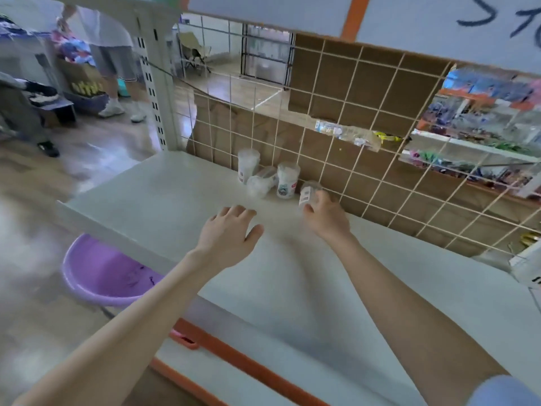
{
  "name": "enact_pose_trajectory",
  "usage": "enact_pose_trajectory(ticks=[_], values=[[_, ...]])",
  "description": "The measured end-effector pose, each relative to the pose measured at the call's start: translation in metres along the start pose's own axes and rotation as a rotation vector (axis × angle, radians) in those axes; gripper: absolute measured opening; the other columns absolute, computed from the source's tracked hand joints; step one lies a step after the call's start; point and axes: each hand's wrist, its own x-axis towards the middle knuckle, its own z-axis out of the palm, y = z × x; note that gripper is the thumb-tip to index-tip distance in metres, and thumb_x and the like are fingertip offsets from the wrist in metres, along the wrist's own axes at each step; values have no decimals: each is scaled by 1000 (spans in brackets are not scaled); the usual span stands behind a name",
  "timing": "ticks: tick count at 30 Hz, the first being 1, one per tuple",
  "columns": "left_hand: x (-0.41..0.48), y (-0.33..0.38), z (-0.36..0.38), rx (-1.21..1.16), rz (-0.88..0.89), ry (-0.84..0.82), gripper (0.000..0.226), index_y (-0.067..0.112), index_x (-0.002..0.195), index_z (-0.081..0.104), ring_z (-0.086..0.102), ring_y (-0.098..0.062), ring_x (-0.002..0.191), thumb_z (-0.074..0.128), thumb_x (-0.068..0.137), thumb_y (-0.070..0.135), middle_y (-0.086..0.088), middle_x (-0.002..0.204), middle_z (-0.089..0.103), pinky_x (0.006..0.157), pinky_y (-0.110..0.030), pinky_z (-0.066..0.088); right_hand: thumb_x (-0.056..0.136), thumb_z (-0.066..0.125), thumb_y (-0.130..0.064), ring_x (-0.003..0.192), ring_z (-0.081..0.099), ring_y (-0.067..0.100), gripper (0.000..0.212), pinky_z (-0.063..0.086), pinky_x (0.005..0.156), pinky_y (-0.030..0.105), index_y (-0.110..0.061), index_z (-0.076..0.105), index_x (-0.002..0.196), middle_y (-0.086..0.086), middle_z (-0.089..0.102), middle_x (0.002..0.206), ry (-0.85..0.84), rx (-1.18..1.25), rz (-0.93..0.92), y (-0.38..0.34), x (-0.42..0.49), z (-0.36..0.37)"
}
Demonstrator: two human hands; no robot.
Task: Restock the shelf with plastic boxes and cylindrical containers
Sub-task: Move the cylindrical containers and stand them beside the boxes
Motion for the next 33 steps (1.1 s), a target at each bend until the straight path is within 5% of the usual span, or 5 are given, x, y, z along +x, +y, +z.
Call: enact_pose_trajectory(ticks=[11,15,19,26,33], values=[[55,-40,-6,-64,218,-66,45,22,131,47,46,-23,118,37,94,46,1,134,48,89,-33,39,90,53,-31,118,49,37,57,40,89,35,4,34,131,23,48,131,157,241,326,-10,31,33],[71,-30,-1,-362,182,-131,43,17,127,51,54,-23,110,42,93,42,-3,128,53,86,-31,44,88,56,-22,47,57,17,18,39,40,20,-4,58,88,12,58,73,148,986,527,-13,10,19],[90,-17,5,-669,126,-202,39,12,126,51,57,-19,106,48,93,34,-5,122,58,70,-23,41,88,54,-17,55,55,18,10,42,46,24,-10,57,82,8,60,67,91,1316,513,-18,-19,5],[100,-4,-6,-1151,-17,-452,19,36,112,51,57,-16,94,50,93,34,-3,106,60,75,-32,50,92,41,-12,69,59,21,19,41,61,30,-16,59,96,6,64,82,-174,1171,297,-26,-38,5],[97,-40,-13,-892,54,-257,50,23,130,46,53,-12,91,64,84,29,4,104,52,69,-23,41,90,53,-14,77,58,9,17,40,65,26,-21,60,104,-4,62,89,-117,817,279,-32,-16,23]])
